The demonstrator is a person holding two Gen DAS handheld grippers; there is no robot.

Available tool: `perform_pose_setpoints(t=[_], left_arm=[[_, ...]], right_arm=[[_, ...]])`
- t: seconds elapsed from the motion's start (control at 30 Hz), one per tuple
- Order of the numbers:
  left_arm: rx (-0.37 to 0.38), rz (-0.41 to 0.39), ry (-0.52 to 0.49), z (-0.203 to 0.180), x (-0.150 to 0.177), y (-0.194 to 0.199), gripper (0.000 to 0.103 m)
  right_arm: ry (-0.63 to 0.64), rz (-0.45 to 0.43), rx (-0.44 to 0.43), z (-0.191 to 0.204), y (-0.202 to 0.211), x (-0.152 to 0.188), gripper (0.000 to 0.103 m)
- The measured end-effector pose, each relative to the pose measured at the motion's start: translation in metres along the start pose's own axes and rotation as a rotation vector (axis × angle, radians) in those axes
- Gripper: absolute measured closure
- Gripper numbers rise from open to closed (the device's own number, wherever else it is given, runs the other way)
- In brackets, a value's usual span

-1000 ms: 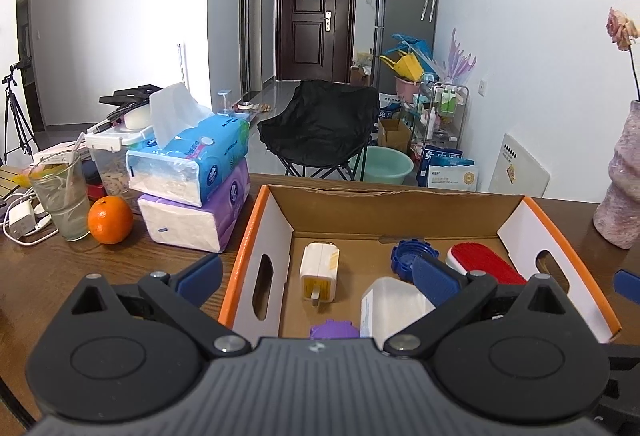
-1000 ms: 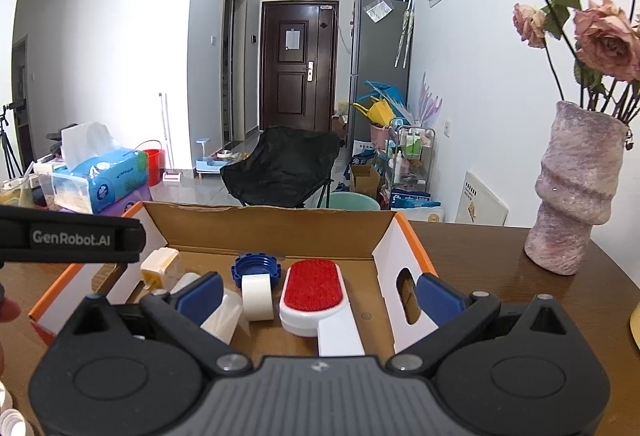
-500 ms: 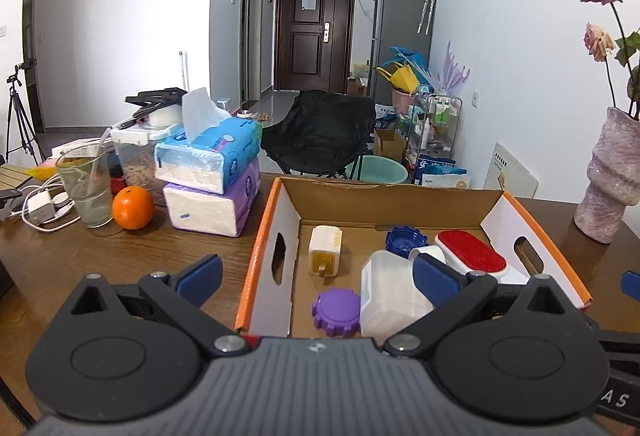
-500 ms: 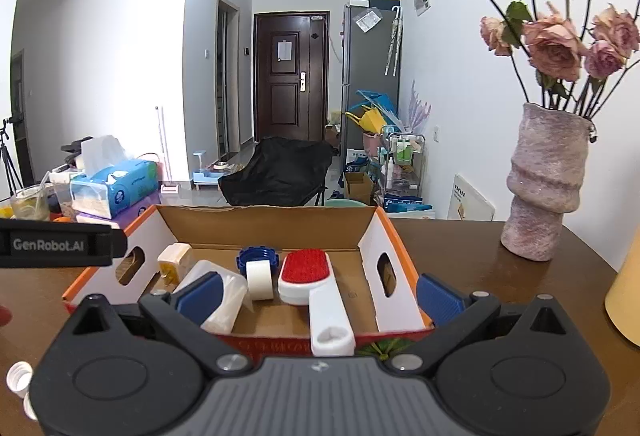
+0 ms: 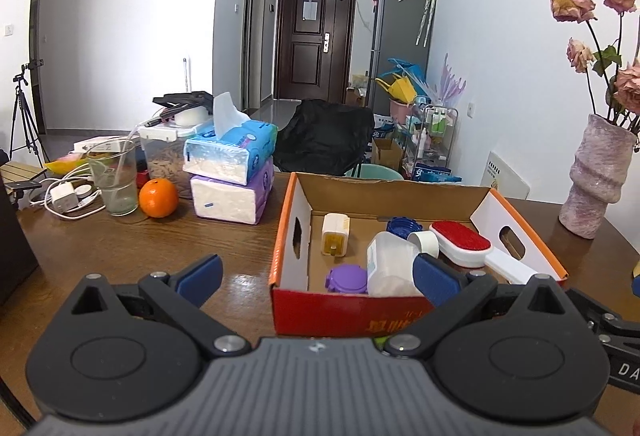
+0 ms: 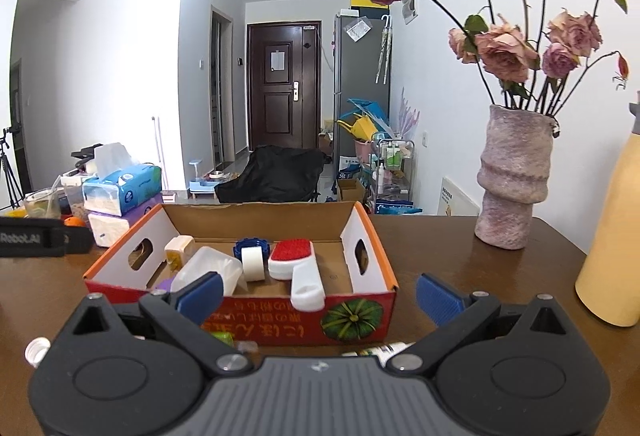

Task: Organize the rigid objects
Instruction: 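Withdraw both tools from the box toward the white bottle caps, then grasp a white bottle cap with the left tool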

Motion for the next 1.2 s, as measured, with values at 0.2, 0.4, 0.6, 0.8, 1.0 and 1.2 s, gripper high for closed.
perform_pose_setpoints(t=[0.2, 0.4, 0.6, 0.8, 1.0, 1.2], left_arm=[[-0.007, 0.000, 0.007, 0.014, 0.006, 0.018, 0.000], [-0.036, -0.002, 0.019, 0.037, 0.014, 0.032, 0.000], [-0.063, 0.006, 0.015, 0.058, 0.026, 0.043, 0.000], [-0.081, 0.028, -0.002, 0.076, 0.042, 0.045, 0.000], [-0.097, 0.051, -0.035, 0.091, 0.062, 0.043, 0.000], [-0.120, 0.082, -0.065, 0.108, 0.083, 0.038, 0.000]], right_arm=[[0.013, 0.003, 0.014, -0.012, 0.020, 0.008, 0.000], [0.018, 0.010, 0.031, -0.024, 0.037, 0.019, 0.000], [0.009, 0.020, 0.035, -0.036, 0.049, 0.032, 0.000], [0.022, 0.024, 0.031, -0.044, 0.058, 0.049, 0.000], [0.026, 0.046, 0.021, -0.055, 0.063, 0.065, 0.000], [0.024, 0.042, 0.017, -0.067, 0.064, 0.075, 0.000]])
Point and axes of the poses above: each gripper's, at about its wrist camera, not at the fingertips, and y roughly against the way its jaws point, z to its left, x to its underside, the point moved 9 cm from there along -y, roughly the way its jaws point, and after that the axes turned 12 degrees about -z, right-handed, at the moved point
